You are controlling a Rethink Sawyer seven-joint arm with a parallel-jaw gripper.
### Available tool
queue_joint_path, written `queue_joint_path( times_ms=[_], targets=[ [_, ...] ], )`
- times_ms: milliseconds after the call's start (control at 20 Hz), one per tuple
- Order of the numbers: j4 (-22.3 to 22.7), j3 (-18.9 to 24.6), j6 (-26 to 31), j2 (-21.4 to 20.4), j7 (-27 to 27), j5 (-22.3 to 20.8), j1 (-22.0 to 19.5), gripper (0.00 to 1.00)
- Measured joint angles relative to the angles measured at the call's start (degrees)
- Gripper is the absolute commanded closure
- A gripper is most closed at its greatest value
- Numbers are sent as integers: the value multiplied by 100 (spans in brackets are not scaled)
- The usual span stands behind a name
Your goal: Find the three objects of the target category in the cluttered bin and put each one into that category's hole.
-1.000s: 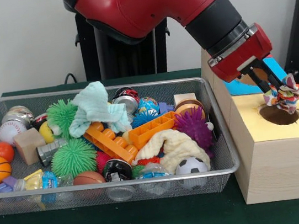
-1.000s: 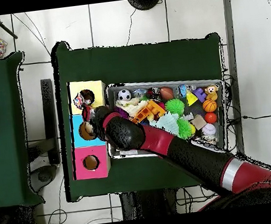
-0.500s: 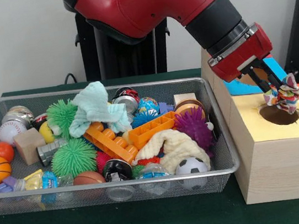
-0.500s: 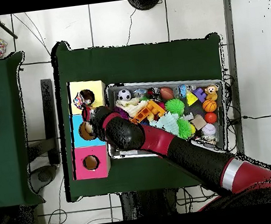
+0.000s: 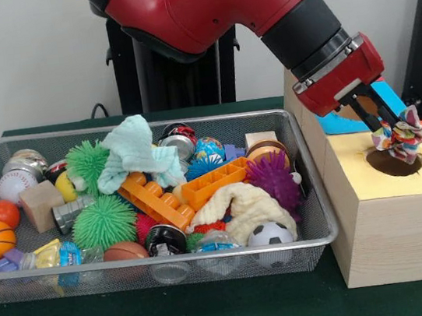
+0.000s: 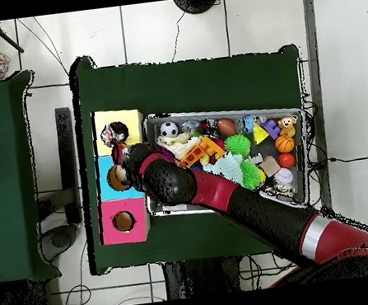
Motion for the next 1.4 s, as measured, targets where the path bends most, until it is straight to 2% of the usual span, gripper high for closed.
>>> queue_joint_path(
  times_ms=[500,1400],
  targets=[
    [-3,-1,-347,-20,0,1,0,100],
    [-3,-1,-353,-22,0,1,0,100]
  ],
)
